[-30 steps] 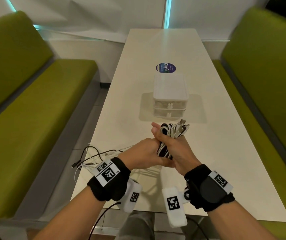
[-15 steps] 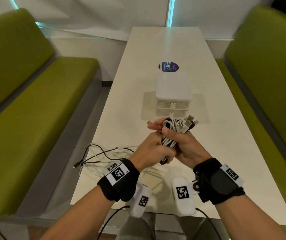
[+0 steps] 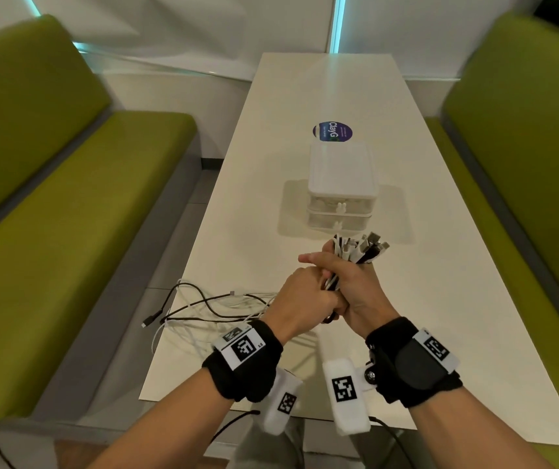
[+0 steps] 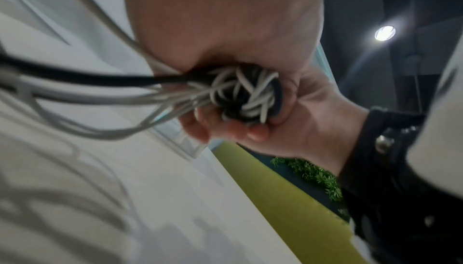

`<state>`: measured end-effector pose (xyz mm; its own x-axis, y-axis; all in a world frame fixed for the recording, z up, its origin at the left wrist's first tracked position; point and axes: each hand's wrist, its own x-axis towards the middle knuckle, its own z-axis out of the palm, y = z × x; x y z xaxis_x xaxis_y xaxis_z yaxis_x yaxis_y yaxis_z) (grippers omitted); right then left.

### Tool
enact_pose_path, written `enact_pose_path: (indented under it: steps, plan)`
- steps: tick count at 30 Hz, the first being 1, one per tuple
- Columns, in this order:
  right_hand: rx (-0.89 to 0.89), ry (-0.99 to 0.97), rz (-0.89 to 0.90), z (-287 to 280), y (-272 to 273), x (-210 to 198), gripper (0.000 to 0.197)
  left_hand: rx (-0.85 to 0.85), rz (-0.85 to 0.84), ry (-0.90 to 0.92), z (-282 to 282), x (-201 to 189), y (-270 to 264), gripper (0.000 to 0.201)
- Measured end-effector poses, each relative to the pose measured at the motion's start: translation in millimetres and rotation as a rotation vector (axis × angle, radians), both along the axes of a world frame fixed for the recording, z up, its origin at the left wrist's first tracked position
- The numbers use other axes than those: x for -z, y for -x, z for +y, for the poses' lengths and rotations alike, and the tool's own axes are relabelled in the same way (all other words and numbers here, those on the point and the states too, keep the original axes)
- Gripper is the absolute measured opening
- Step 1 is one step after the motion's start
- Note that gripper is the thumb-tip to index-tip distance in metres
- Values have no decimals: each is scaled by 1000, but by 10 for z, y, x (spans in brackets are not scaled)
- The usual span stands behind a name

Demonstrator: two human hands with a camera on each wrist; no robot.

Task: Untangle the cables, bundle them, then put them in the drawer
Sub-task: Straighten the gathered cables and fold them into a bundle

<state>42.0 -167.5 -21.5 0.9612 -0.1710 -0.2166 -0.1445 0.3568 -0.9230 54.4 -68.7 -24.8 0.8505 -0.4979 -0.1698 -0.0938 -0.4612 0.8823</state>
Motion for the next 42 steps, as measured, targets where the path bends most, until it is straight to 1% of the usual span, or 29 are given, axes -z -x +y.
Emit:
enact_pose_path:
  steps: [2, 3, 5, 7, 10, 12, 13, 14, 15, 17, 18, 21, 22, 25, 26, 27, 30, 32, 34, 36, 38, 39, 41, 42]
  plan:
    - [-1, -46, -49, -8, -17, -40, 36, 115, -48, -109, 57, -63, -57, 3]
    - [-6, -68, -63, -7, -21, -62, 36, 149, -68, -144, 91, -86, -77, 5]
    - [0, -98, -84, 7, -21, -92, 35, 159, -78, -181, 152, -102, -98, 13]
    - [17, -128, -93, 20, -14, -103, 34, 150, -104, -211, 206, -105, -90, 34]
    - [26, -167, -81, 31, 7, -83, 32, 180, -113, -267, 291, -139, -110, 64]
    - [15, -192, -65, 21, 34, -75, 28, 250, -73, -309, 380, -141, -164, 78]
    - [5, -211, -66, 14, 42, -82, 26, 299, -48, -335, 435, -130, -194, 79]
    - [-7, -243, -74, 3, 44, -95, 24, 343, -35, -369, 490, -105, -229, 71]
    - [-22, -280, -86, -8, 40, -113, 24, 374, -40, -408, 539, -77, -260, 55]
    - [-54, -316, -96, -27, 19, -141, 28, 366, -98, -497, 615, -17, -331, 26]
    - [-64, -310, -94, -29, 5, -147, 31, 340, -127, -533, 644, 5, -372, 19]
    - [-62, -261, -91, -37, -31, -130, 30, 231, -142, -558, 717, 30, -440, 28]
    - [-51, -236, -94, -50, -42, -117, 29, 200, -115, -514, 742, 32, -451, 30]
    - [-6, -154, -97, -124, -61, -73, 26, 160, 35, -276, 839, 21, -433, 34]
    - [6, -139, -92, -151, -63, -55, 25, 159, 73, -228, 868, 15, -426, 35]
    - [12, -134, -86, -173, -62, -39, 24, 172, 91, -221, 886, 10, -424, 35]
    - [3, -115, -84, -203, -41, -11, 19, 247, 134, -241, 917, 14, -443, 25]
    - [-18, -70, -107, -205, -28, -24, 17, 263, 186, -194, 949, 31, -456, 29]
    - [-32, -47, -131, -203, -25, -57, 19, 281, 219, -146, 982, 57, -465, 27]
    - [-42, -35, -150, -204, -24, -91, 27, 283, 244, -107, 1011, 89, -477, 24]
    - [-48, -4, -168, -197, -26, -120, 30, 275, 196, -114, 1040, 106, -503, 20]
    - [-48, 15, -175, -195, -26, -126, 30, 260, 129, -128, 1049, 118, -518, 16]
    - [-46, 38, -178, -196, -25, -127, 30, 174, -26, -149, 1058, 143, -543, 6]
    - [-43, 39, -173, -195, -26, -124, 29, 135, -71, -151, 1053, 146, -549, 4]
